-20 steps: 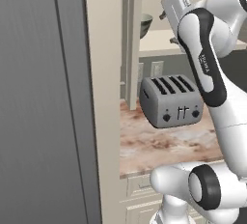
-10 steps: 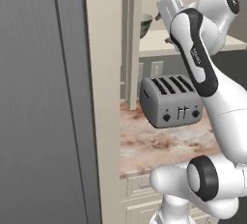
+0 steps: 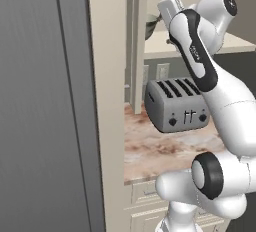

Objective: Pick up the bowls from the cabinet and place each bowl in front of a stool on the dining counter.

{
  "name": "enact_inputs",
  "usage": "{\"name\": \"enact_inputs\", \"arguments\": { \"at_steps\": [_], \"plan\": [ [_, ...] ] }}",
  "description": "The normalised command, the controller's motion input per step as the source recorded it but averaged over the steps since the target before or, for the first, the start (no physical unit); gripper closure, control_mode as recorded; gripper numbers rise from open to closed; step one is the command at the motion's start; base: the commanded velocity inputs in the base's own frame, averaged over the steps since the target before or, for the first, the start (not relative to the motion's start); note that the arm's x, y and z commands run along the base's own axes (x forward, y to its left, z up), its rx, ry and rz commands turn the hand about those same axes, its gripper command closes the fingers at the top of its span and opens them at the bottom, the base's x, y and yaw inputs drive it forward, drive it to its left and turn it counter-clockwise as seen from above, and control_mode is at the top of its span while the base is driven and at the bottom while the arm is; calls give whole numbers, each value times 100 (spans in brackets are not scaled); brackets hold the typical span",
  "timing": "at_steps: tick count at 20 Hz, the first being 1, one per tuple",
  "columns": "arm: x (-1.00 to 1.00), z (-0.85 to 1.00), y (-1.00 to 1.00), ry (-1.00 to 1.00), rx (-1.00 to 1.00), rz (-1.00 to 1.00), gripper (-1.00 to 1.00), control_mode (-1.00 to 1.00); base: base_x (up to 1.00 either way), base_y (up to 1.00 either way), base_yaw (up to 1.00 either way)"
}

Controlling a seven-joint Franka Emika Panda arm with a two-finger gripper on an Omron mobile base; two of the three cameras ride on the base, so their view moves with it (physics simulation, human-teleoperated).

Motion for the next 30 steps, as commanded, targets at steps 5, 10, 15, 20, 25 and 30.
{"name": "enact_inputs", "arguments": {
  "at_steps": [5, 10, 15, 20, 25, 30],
  "plan": [
    [34, 0, 7, 3, 0, 0, -100, -100, 0, 0, 0],
    [31, 0, 8, 4, 0, 0, -100, -100, 0, 0, 0],
    [29, 0, 5, 2, 0, 0, -100, -100, 0, 0, 0],
    [26, -2, 1, 0, 0, 0, -100, -100, 0, 0, 0],
    [27, -7, 1, 0, 0, 0, -100, -100, 0, 0, 0],
    [30, -2, 1, 0, 0, 0, -100, -100, 0, 0, 0]
  ]
}}
